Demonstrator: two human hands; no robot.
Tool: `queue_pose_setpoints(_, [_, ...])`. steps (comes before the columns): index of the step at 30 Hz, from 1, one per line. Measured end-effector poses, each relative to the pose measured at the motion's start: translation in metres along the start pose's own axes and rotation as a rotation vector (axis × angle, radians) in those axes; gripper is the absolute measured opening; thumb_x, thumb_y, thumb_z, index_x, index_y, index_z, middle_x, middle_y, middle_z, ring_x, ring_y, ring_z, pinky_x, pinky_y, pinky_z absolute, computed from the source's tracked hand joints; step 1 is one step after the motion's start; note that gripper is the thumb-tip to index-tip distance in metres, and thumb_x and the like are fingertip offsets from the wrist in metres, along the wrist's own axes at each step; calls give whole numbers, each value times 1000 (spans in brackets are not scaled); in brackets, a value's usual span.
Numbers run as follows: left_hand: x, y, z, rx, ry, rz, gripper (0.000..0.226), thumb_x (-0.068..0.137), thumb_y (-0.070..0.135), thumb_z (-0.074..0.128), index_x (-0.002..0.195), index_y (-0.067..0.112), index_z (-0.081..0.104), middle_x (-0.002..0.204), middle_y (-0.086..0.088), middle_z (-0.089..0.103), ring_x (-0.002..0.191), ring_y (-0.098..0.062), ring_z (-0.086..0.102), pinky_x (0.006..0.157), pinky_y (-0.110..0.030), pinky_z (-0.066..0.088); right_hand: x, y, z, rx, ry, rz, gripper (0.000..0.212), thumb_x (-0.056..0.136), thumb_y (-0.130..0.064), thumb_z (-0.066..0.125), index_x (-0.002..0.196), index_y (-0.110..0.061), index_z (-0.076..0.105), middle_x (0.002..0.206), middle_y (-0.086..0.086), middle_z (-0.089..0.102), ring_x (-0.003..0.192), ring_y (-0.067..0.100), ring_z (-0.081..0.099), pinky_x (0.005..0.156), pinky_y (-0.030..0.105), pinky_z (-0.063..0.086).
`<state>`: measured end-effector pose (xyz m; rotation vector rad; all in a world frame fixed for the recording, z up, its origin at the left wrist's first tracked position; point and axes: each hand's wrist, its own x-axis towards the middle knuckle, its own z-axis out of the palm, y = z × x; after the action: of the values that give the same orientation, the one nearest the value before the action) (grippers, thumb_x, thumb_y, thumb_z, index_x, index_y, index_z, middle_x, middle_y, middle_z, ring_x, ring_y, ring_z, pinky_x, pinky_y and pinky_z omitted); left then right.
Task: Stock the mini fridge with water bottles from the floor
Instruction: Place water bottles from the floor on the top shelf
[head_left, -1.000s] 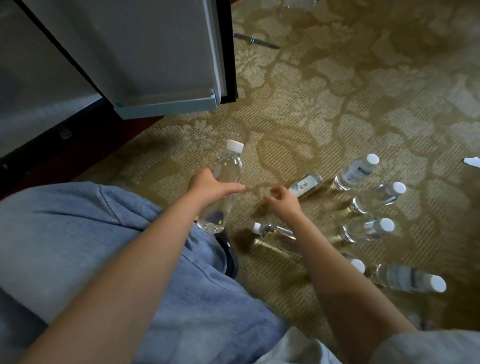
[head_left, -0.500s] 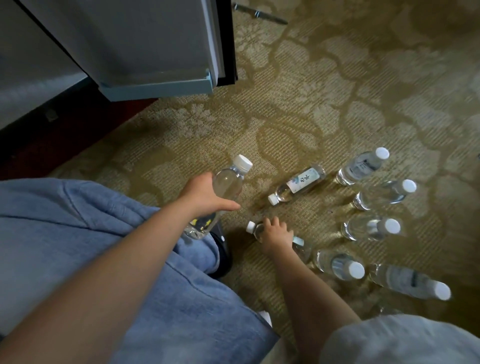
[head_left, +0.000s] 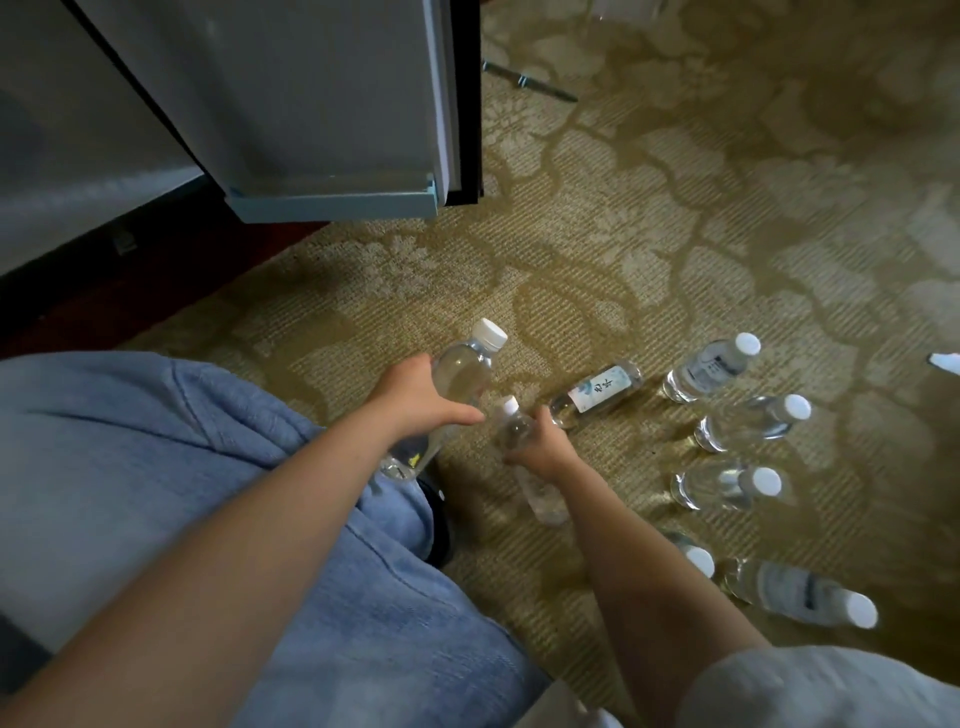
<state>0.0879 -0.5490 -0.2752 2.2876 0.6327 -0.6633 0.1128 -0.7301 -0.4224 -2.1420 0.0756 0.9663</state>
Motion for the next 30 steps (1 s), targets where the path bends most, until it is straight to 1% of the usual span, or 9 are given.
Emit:
queue_pose_setpoints(5, [-8,7,-14,-154,123,-25,81,62,50,81,125,9,49,124,-6,56,113,-24,54,85,-31,43,-3,-49,-18,526,58,-25,57,75,-1,71,125,-9,46,105,8,60,83,17,60,66,31,48])
queue_pose_setpoints(8, [-13,13,-33,-321,203,-34,77,67,51,78,124,9,49,116,-3,54,111,-25,55,85,-32,45,-7,-89,-28,753,43,-82,49,70,-4,69,115,-16,53,109,13,64,91,29,65,80,45,53])
queue_pose_setpoints(10, [-15,15,-48,-413,252,-16,80,64,55,77,124,9,50,121,-4,57,110,-25,57,88,-35,49,-13,-115,-33,839,33,-112,58,60,-12,70,116,-20,54,110,12,65,101,34,64,93,54,48])
queue_pose_setpoints(13, [-23,18,-76,-469,317,26,91,62,60,75,132,9,45,129,-9,55,114,-28,56,93,-41,49,-24,-155,-39,923,31,-187,67,52,-22,69,117,-20,55,103,8,61,100,32,57,92,52,45])
queue_pose_setpoints(18, [-44,21,-133,-621,502,107,71,65,53,77,120,16,51,115,1,57,107,-20,57,92,-32,48,-43,-226,-43,925,16,-331,88,46,-35,82,126,-17,52,120,14,61,113,36,58,98,57,44])
queue_pose_setpoints(21, [-60,14,-167,-704,573,154,86,50,65,75,117,18,50,117,-2,60,104,-21,62,92,-38,52,-66,-275,-41,877,-11,-395,99,39,-46,86,126,-16,50,123,11,60,115,33,57,102,58,41])
queue_pose_setpoints(24, [-76,-3,-203,-739,655,177,103,50,73,70,131,17,43,126,-1,56,110,-22,59,96,-42,49,-93,-321,-36,810,-46,-467,88,50,-45,81,125,-16,47,120,8,58,114,30,56,101,58,41])
queue_pose_setpoints(27, [-91,-29,-236,-802,761,173,128,32,87,65,136,18,38,127,-5,59,112,-25,61,96,-44,50,-116,-364,-24,745,-74,-556,61,71,-32,78,121,-17,46,114,8,58,107,29,59,95,57,47])
queue_pose_setpoints(30, [-121,-54,-260,-841,858,161,116,50,78,67,140,12,35,130,1,54,115,-17,55,98,-33,44,-135,-403,-3,679,-130,-632,49,70,-27,79,108,-20,48,108,12,62,97,31,65,88,59,51])
